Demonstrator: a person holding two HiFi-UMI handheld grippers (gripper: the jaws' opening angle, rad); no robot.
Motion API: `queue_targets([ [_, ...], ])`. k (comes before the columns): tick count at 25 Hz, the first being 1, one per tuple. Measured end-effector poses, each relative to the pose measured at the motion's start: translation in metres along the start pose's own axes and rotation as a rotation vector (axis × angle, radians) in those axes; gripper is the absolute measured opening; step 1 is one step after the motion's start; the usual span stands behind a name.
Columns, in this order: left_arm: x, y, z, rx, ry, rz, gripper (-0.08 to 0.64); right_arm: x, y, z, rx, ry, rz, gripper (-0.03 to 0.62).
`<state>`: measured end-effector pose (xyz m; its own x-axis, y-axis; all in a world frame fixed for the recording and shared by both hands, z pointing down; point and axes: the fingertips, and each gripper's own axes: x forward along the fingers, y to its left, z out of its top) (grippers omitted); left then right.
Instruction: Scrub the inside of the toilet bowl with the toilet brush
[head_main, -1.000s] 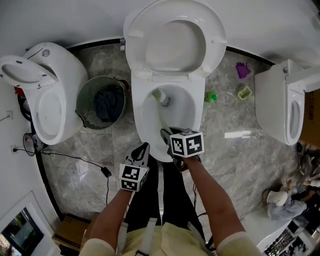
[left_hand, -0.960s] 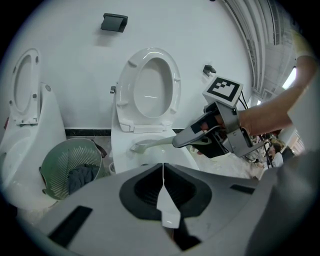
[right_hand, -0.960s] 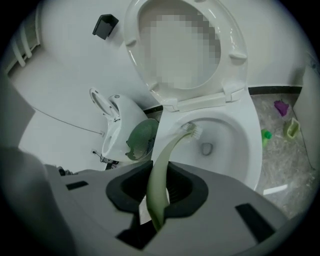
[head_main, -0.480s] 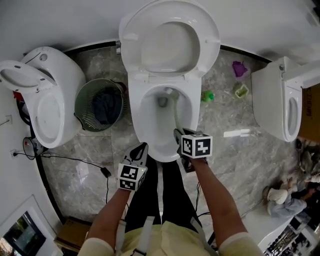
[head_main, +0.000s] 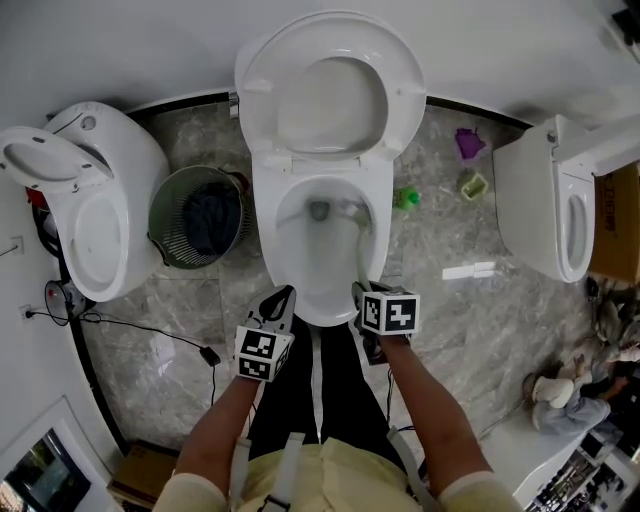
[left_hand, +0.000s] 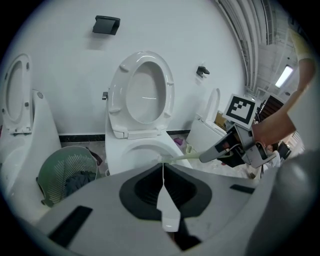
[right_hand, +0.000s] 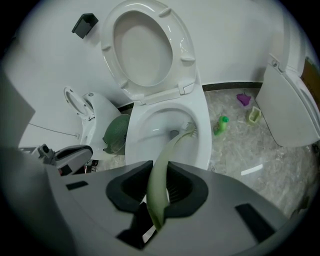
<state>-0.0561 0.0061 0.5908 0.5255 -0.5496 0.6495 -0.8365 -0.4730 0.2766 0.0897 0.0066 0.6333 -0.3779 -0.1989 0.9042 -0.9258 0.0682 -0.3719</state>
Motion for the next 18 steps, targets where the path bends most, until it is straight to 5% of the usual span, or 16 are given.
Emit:
queue_targets([
  [6,-0.007,-0.005,0.005,0.005,-0.001,-0.004,0.015,-0.009,0.004,-0.025,0.067,0.052,0.018,0.082],
  [18,-0.020,-0.013,0.001,0.001,0.015,-0.003,0.014,-0.026,0.016,-0.079,0.051,0.180,0.056,0.081],
])
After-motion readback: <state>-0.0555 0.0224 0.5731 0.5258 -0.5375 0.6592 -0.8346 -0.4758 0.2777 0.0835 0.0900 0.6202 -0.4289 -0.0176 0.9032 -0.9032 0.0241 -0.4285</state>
